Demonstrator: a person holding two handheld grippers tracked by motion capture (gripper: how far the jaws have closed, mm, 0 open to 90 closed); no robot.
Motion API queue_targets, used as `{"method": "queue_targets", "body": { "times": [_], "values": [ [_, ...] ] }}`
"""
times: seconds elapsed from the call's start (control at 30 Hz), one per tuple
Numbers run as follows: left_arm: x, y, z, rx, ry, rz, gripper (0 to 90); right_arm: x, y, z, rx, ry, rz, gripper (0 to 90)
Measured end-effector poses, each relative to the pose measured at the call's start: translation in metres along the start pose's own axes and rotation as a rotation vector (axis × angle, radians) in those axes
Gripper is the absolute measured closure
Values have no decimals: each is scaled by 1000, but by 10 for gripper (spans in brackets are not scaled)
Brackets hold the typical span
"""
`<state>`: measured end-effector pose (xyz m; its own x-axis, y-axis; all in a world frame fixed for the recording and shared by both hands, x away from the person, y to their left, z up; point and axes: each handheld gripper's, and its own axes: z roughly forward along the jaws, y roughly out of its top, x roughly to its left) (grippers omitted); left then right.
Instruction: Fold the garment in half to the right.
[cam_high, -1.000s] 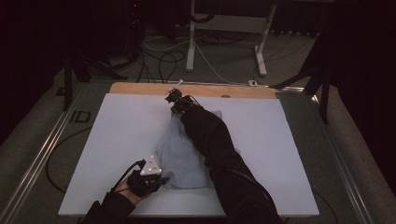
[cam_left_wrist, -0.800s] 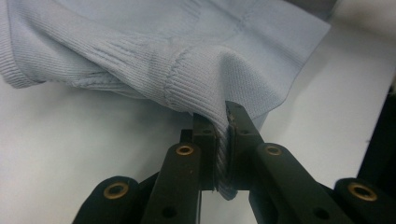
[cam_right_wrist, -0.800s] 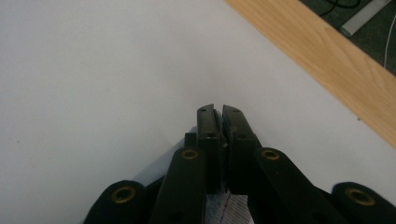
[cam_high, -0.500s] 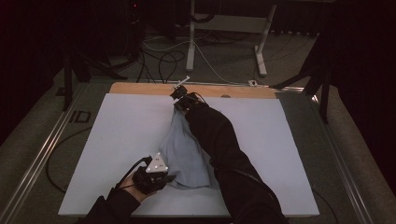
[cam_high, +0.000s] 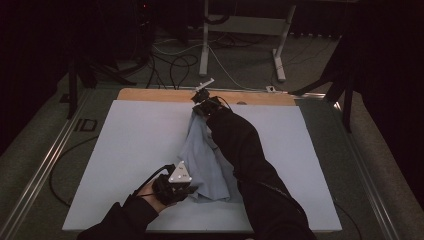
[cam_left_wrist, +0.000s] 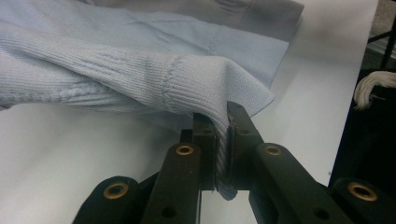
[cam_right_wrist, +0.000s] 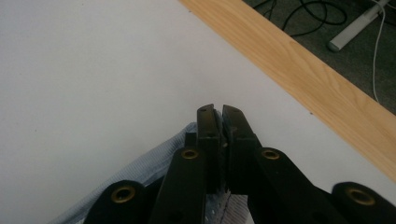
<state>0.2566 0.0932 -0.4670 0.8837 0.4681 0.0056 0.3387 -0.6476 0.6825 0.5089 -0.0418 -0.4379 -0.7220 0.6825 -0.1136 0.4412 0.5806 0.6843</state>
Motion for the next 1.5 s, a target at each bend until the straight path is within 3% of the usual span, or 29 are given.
{"method": "queue_targets", "body": {
  "times": [0.4, 0.93, 1.3, 1.5],
  "values": [
    [-6, 19, 13, 8, -29, 42, 857, -16, -11, -19, -39, 4, 34, 870],
    [-17, 47, 36, 26, -66, 105, 858, -50, -38, -40, -68, -4, 91, 869],
    [-22, 62, 64, 70, -103, 142, 858, -68, -55, -45, -71, 3, 115, 868],
    [-25, 70, 81, 108, -107, 160, 859, -76, -63, -38, -61, 28, 139, 867]
  ]
}}
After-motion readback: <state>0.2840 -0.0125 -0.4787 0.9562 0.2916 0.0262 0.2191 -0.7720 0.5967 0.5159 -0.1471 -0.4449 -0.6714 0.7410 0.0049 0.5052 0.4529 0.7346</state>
